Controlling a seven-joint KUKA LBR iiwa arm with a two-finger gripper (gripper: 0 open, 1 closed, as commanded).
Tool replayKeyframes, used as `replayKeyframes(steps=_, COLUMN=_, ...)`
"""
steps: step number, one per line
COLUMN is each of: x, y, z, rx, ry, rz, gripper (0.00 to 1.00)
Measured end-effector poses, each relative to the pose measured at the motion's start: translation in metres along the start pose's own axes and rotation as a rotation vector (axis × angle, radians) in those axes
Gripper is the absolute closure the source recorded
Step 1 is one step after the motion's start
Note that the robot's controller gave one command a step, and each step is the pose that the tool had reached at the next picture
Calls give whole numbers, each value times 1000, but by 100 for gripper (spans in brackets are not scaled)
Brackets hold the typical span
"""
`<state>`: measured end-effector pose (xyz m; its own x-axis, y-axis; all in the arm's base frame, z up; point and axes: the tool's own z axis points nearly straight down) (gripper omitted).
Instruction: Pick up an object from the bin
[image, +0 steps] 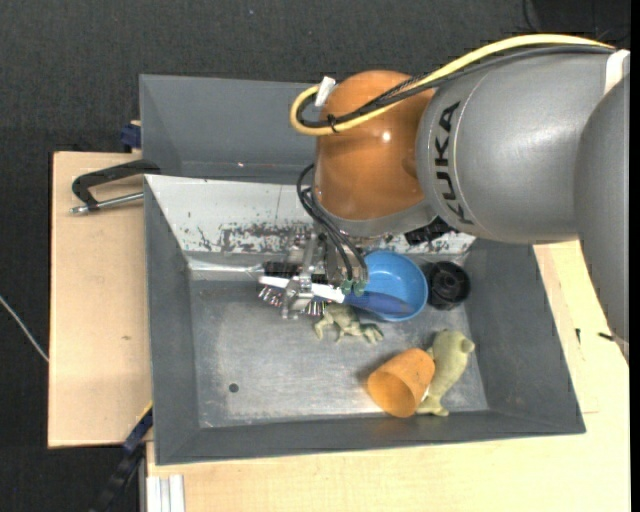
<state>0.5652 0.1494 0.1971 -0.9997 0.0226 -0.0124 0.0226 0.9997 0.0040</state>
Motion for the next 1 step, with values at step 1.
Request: replayKeyframes(steps=1, x=11, y=76, z=-21, rx=-3, ry=6, rz=-325, gripper=100)
